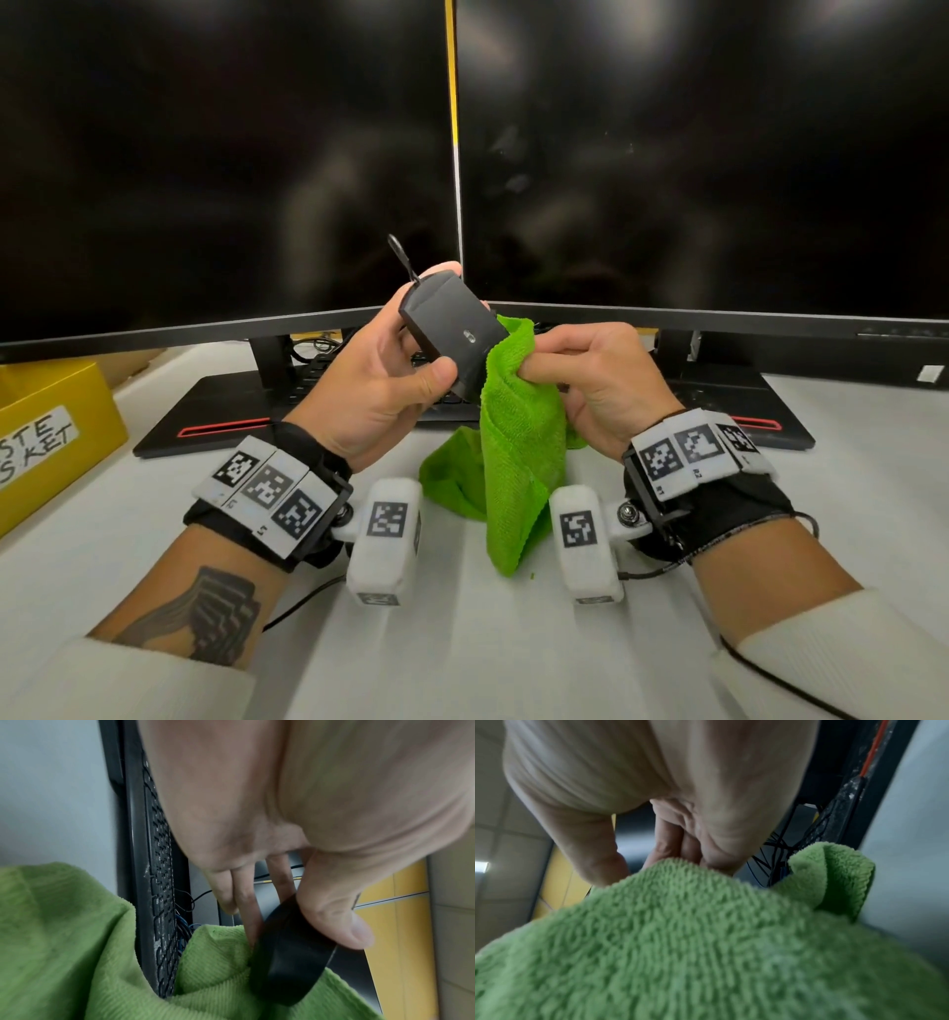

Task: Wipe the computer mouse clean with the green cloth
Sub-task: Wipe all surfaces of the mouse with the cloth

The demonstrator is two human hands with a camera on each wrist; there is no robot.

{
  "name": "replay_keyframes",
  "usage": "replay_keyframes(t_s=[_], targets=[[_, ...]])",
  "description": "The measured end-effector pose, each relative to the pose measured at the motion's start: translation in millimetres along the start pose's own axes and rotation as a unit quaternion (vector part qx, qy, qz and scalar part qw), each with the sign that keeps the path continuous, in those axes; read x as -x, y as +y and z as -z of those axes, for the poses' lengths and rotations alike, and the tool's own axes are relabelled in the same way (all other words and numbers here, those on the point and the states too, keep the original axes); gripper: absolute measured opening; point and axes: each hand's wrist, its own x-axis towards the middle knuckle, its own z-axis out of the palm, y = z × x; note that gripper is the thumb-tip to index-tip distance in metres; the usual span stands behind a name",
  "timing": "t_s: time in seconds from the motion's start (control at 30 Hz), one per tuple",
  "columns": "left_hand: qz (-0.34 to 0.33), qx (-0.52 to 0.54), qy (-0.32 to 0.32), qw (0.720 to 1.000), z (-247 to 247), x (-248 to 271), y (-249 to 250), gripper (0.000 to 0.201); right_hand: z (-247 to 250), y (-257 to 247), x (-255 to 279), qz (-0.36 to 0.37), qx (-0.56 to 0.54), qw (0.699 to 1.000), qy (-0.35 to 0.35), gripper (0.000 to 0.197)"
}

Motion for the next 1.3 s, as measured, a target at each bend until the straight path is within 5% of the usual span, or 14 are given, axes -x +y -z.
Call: replay_keyframes(t_s=[0.13, 0.33, 0.63, 1.13, 1.3], targets=[[0.008, 0.005, 0.004, 1.000, 1.4, 0.6, -0.8, 0.100, -2.8, 3.0, -2.7, 0.027, 0.065, 0.997, 0.036, 0.009], [0.006, 0.018, -0.001, 1.000, 3.6, -0.2, 3.1, 0.097, 3.3, -3.1, -0.1, 0.010, 0.003, 1.000, -0.029, 0.018], [0.010, -0.005, -0.004, 1.000, 3.0, 0.2, 3.6, 0.102, 2.4, -3.9, 2.8, -0.016, 0.019, 1.000, -0.016, 0.007], [0.047, 0.029, -0.043, 0.998, 3.0, 1.8, 4.1, 0.099, 7.1, -2.8, -2.4, 0.033, 0.162, 0.986, 0.007, 0.036], [0.080, 0.008, -0.053, 0.995, -2.3, 2.7, 0.9, 0.098, 7.5, -11.6, 0.2, 0.066, 0.214, 0.974, 0.029, 0.017]])
